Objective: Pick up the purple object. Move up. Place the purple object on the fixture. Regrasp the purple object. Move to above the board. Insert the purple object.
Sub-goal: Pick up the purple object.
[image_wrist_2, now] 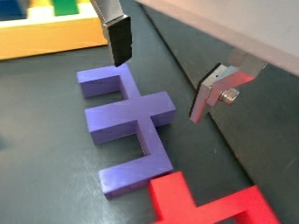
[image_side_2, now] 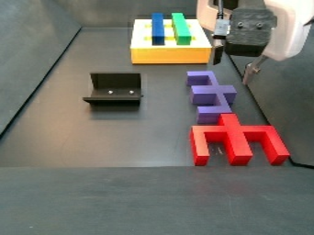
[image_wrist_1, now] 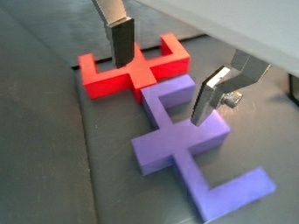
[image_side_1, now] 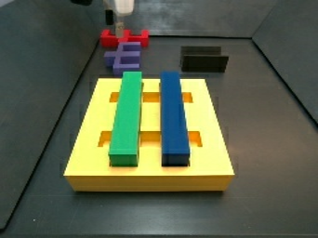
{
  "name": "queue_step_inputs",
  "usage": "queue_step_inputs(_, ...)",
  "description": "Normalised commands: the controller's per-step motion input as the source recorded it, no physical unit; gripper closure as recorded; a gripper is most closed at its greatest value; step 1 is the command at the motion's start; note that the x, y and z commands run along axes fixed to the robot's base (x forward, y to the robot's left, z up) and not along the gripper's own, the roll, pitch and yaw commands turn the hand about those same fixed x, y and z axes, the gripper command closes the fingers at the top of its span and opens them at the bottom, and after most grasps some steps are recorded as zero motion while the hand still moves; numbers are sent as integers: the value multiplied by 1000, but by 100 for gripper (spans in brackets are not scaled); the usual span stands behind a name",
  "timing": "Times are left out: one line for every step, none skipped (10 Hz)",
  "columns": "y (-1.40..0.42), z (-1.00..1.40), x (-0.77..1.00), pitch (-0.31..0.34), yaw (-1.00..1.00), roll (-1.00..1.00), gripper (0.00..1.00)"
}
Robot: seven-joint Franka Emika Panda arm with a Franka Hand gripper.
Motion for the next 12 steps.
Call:
queue_step_inputs(-120,-134,0,-220,-886,-183,0)
queue_step_inputs(-109,-177,-40,-263,-866,-214,0)
queue_step_inputs(-71,-189,-103,-310,-820,-293,0)
queue_step_inputs(-63,-143,0,-280,-669,-346,0)
queue_step_inputs(-46,-260,0,-223,-626,-340,0)
queue_step_inputs(-83,-446,-6,-181,-297,-310,0)
queue_step_inputs(-83,-526,-31,-160,-234,-269,0)
queue_step_inputs(-3,-446,-111,-117,0,-216,0)
queue_step_inputs(0,-403,-86,-99,0,-226,0)
queue_step_inputs(0,-409,-123,-133,-54,-201,0)
queue_step_inputs(-17,-366,-154,-123,-163,-167,0)
queue_step_inputs(-89,-366,-66,-117,-257,-201,0)
